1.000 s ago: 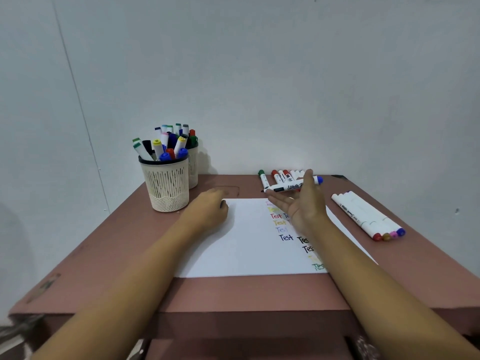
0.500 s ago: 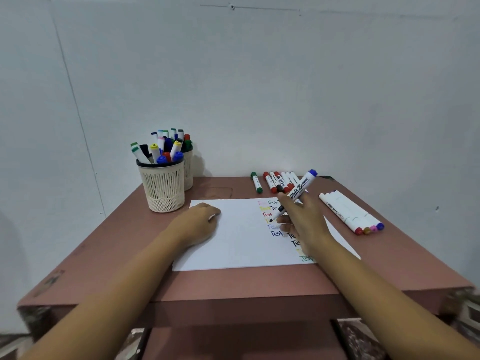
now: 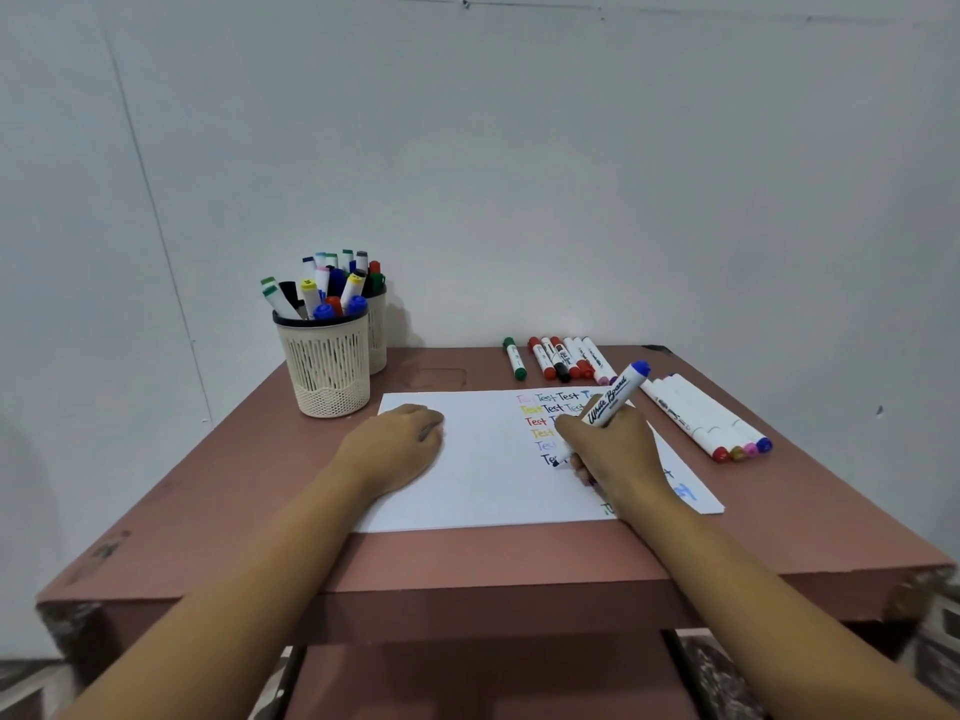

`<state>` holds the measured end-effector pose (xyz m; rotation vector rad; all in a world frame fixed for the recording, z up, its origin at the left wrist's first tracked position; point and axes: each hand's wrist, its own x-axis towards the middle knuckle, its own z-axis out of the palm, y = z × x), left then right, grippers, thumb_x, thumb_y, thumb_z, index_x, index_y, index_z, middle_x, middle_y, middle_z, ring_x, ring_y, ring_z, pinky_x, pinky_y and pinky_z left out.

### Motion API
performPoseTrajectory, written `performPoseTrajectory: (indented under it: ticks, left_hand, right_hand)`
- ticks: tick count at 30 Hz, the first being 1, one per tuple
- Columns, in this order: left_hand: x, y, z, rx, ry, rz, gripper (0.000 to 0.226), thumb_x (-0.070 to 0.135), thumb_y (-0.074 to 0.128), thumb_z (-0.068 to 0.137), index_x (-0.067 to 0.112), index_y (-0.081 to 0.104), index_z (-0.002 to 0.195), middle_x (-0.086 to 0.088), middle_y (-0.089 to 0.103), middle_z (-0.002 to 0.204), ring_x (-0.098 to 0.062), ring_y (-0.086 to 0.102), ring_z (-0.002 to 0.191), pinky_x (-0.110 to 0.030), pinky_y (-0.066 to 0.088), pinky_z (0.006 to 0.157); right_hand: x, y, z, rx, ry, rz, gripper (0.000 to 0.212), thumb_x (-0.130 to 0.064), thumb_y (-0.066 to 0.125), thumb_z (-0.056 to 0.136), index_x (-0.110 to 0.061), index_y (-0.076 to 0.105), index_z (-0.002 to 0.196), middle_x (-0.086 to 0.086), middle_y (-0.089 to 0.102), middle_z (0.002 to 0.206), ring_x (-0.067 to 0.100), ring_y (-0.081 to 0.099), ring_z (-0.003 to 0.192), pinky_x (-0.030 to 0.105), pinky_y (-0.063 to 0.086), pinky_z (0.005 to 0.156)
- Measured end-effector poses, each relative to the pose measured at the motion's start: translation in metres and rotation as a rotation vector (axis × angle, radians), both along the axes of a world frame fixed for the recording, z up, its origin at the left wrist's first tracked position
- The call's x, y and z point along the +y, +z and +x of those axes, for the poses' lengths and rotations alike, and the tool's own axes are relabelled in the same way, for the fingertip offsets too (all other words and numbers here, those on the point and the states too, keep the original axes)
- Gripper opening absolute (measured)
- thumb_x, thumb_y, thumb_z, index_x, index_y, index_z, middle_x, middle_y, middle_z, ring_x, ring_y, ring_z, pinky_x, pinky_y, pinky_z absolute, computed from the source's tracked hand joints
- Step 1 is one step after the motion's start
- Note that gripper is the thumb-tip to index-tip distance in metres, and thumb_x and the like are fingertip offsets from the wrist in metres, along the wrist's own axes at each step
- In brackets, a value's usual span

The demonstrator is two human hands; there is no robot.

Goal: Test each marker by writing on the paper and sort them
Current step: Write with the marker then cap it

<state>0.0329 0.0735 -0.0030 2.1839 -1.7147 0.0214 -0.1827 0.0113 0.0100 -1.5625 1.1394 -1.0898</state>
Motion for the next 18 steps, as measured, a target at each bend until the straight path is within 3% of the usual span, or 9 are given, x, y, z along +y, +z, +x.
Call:
performPoseTrajectory:
  ticks: [9, 13, 18]
  left_hand:
    - [-0.0007, -0.0010, 0.0008, 0.006, -0.001, -0.005, 0.035, 0.032, 0.035, 0.099, 0.026, 0.053, 0.128, 0.008, 0.047, 0.139, -0.015, 0.045, 0.125, -0.028, 0.034, 0.101]
    - [-0.0004, -0.0017, 0.0021, 0.015, 0.005, -0.012, 0.035, 0.033, 0.036, 0.099, 0.027, 0.052, 0.129, 0.009, 0.046, 0.140, -0.014, 0.044, 0.126, -0.027, 0.033, 0.101]
    - [-0.0004, -0.0008, 0.0011, 0.016, 0.001, -0.018, 0.035, 0.032, 0.037, 0.099, 0.027, 0.052, 0.129, 0.009, 0.046, 0.140, -0.014, 0.044, 0.126, -0.027, 0.032, 0.101]
  right_hand:
    - [0.0024, -0.0026, 0.0021, 0.072, 0.029, -0.053, 0.019, -0.008, 0.061, 0.080, -0.004, 0.052, 0.064, 0.007, 0.054, 0.047, 0.021, 0.046, 0.044, 0.027, 0.038, 0.049]
    - [0.0002, -0.0054, 0.0031, 0.115, -0.039, -0.096, 0.016, -0.013, 0.061, 0.079, -0.004, 0.053, 0.069, 0.012, 0.055, 0.059, 0.013, 0.045, 0.039, 0.022, 0.034, 0.044]
    - [0.0020, -0.0028, 0.0006, 0.058, 0.003, -0.062, 0.015, -0.009, 0.059, 0.082, -0.002, 0.056, 0.069, 0.009, 0.054, 0.051, 0.010, 0.045, 0.034, 0.018, 0.036, 0.039]
